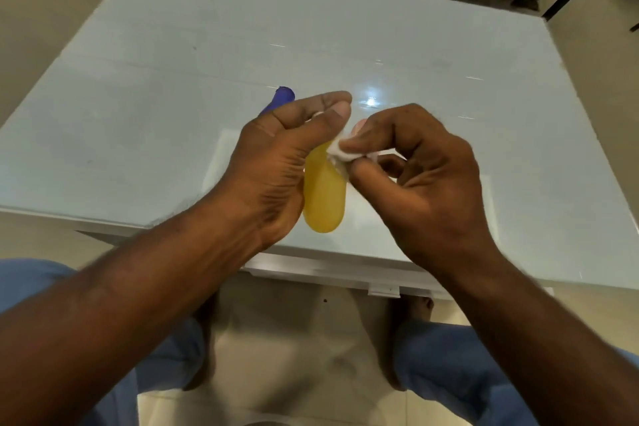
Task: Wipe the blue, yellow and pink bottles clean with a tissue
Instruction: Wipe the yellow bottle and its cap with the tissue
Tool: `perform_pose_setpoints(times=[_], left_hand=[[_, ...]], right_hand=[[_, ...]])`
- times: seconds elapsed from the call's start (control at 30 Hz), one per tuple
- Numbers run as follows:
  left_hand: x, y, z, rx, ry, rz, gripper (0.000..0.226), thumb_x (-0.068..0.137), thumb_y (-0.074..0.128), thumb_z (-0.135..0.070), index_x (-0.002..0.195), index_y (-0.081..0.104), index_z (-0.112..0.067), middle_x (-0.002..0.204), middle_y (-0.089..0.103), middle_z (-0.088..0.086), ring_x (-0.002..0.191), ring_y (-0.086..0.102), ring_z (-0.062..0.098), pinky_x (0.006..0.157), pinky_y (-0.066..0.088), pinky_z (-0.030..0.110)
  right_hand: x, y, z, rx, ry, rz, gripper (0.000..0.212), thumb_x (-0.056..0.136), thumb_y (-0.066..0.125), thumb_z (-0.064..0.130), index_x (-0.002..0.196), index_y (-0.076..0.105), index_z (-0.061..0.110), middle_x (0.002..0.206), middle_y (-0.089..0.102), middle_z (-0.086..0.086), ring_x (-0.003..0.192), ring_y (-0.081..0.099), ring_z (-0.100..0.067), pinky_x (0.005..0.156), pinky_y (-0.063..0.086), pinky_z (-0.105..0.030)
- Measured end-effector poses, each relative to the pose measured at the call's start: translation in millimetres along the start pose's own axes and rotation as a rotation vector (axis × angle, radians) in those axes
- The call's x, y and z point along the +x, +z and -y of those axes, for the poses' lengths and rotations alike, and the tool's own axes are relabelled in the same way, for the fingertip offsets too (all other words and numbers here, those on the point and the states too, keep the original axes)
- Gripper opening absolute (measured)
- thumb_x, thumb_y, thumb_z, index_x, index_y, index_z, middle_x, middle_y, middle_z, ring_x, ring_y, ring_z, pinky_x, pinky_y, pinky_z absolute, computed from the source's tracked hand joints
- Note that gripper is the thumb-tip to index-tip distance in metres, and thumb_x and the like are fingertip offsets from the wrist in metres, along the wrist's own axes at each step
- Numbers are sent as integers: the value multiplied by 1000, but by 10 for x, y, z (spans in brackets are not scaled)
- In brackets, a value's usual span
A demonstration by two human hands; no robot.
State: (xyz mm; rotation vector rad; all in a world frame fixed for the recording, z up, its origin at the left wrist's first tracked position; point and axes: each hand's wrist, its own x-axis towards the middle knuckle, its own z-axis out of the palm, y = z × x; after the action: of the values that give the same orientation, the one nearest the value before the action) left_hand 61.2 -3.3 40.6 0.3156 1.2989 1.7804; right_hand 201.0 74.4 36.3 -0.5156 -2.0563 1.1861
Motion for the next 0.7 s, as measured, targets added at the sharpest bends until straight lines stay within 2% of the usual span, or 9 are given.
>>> perform_pose_setpoints(times=[0.07,0.13,0.23,0.3,0.4,0.47,0.57,0.63,0.7], left_hand=[[9,9,-15,-34,-13,-20,24,90,71,-14,113,76,-11,113,76,1,97,74,13,77,61,30],[54,-32,-43,-91,-15,-90,29,90,72,-15,118,75,-10,110,77,0,103,72,13,90,61,35],[131,-132,-40,-230,-71,-175,39,88,78,-18,125,71,-9,127,72,8,119,68,23,97,58,43],[142,-158,-24,-330,-124,-194,41,88,78,-19,127,69,-8,135,67,14,124,66,27,96,58,44],[136,-135,-39,-433,-155,-244,39,91,76,-21,127,67,-8,134,66,17,121,68,28,99,56,48],[135,-124,-84,-502,-145,-268,38,93,74,-23,127,64,-9,130,67,19,119,68,32,96,57,54],[100,-115,-141,-556,-151,-251,24,96,69,-26,114,61,-13,121,66,21,116,69,37,79,61,58],[65,-109,-127,-549,-155,-217,20,97,67,-27,111,62,-13,125,64,24,114,69,37,77,62,56],[45,-114,-117,-566,-124,-207,27,97,68,-22,121,62,-9,131,63,25,115,69,36,82,63,52]], right_hand=[[-4,6,-11,14,4,9,13,90,79,-2,95,76,9,98,70,-4,95,72,-22,75,61,-31],[-27,30,-10,37,-10,86,9,87,80,1,92,77,8,96,69,-4,94,71,-24,73,61,-34],[-57,66,10,13,-52,184,7,85,79,10,90,78,5,95,68,-5,91,70,-26,71,63,-42],[-63,82,20,-23,-76,178,7,84,80,4,91,79,5,96,67,-7,92,70,-25,72,63,-40],[-68,91,32,-131,-181,130,15,85,81,-3,99,79,3,100,68,-11,96,69,-25,75,62,-35],[-71,88,28,-226,-278,149,24,89,84,4,112,77,-1,112,68,-16,103,69,-25,83,62,-35],[-80,94,-5,-454,-415,191,47,92,85,12,133,69,-3,133,65,-24,117,66,-33,97,59,-40],[-80,112,-5,-543,-500,123,42,96,81,7,135,69,-4,135,66,-26,117,67,-36,101,56,-38],[-63,92,-3,-528,-517,3,35,98,78,4,131,72,-3,133,69,-24,117,71,-35,101,58,-35]])
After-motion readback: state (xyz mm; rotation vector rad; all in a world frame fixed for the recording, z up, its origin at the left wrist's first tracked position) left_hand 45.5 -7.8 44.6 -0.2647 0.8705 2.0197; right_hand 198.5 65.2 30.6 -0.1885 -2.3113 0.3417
